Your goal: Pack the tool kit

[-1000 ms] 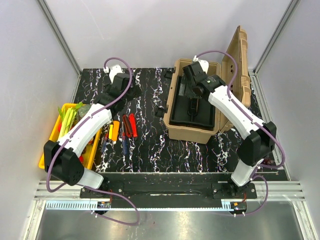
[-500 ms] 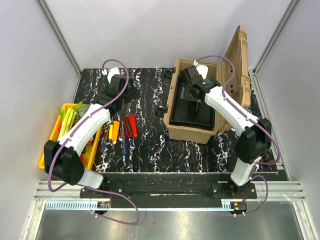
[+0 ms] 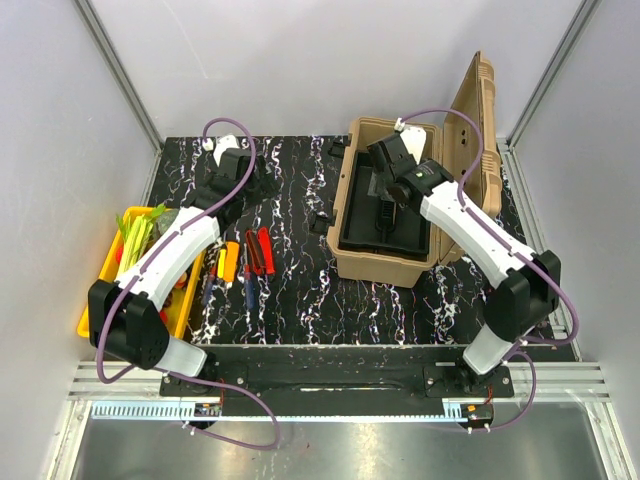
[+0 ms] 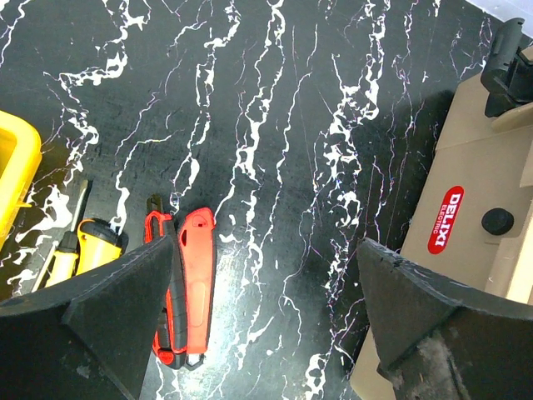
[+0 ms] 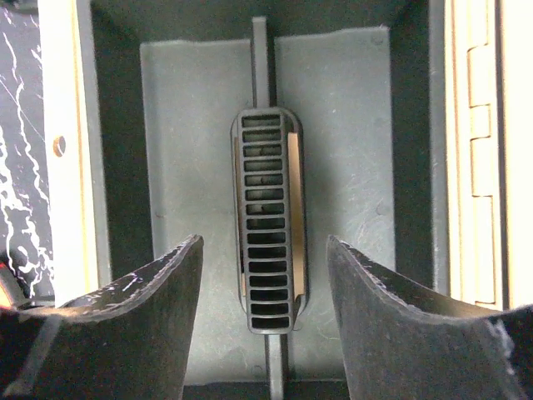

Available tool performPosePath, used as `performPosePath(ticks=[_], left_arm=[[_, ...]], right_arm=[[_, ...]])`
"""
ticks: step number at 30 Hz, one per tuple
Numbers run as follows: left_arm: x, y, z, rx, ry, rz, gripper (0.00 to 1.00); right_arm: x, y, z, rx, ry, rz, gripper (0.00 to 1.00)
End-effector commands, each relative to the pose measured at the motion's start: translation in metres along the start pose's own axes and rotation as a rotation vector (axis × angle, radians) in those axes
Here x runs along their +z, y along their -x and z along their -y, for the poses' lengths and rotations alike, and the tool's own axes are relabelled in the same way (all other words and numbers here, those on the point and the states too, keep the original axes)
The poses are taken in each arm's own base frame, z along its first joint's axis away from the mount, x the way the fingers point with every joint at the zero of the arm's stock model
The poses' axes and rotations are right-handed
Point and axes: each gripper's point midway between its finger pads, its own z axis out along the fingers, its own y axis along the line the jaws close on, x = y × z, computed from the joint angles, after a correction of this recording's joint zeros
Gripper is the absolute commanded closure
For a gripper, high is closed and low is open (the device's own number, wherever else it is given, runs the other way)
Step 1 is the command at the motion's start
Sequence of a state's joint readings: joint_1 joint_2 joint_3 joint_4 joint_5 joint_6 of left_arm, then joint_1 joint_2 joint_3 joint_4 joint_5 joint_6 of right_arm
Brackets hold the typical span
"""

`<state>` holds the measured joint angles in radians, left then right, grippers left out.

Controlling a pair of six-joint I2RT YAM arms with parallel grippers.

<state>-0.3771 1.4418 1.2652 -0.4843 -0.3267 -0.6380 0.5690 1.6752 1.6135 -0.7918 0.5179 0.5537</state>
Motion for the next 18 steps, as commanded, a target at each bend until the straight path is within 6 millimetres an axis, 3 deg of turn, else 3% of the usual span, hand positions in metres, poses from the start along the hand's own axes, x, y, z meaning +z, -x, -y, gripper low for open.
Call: performPosePath(ticks=[1,5,13,18], left_arm=[[0.001,0.008,0.008,-0.029,-0.028,0.014,0.05],[0.003,0.009,0.007,-0.030,-0.025,0.011,0.05],[0.006,0.008,0.006,-0.033,-0.021,0.006,0.05],[0.007,0.008,0.003,-0.033,-0.015,0.004,0.05]], right_arm=[[-0.008,0.018,0.004,-0.005,-0.014,0.071,0.33],[0.008,-0.008,-0.005,-0.022,0.004,-0.020,0.33],[0.024,-0.026,-0.004,-0.038,-0.013,-0.089,0.38],[0.026,-0.036,0.001,-0.018,-0.028,-0.106,0.54]])
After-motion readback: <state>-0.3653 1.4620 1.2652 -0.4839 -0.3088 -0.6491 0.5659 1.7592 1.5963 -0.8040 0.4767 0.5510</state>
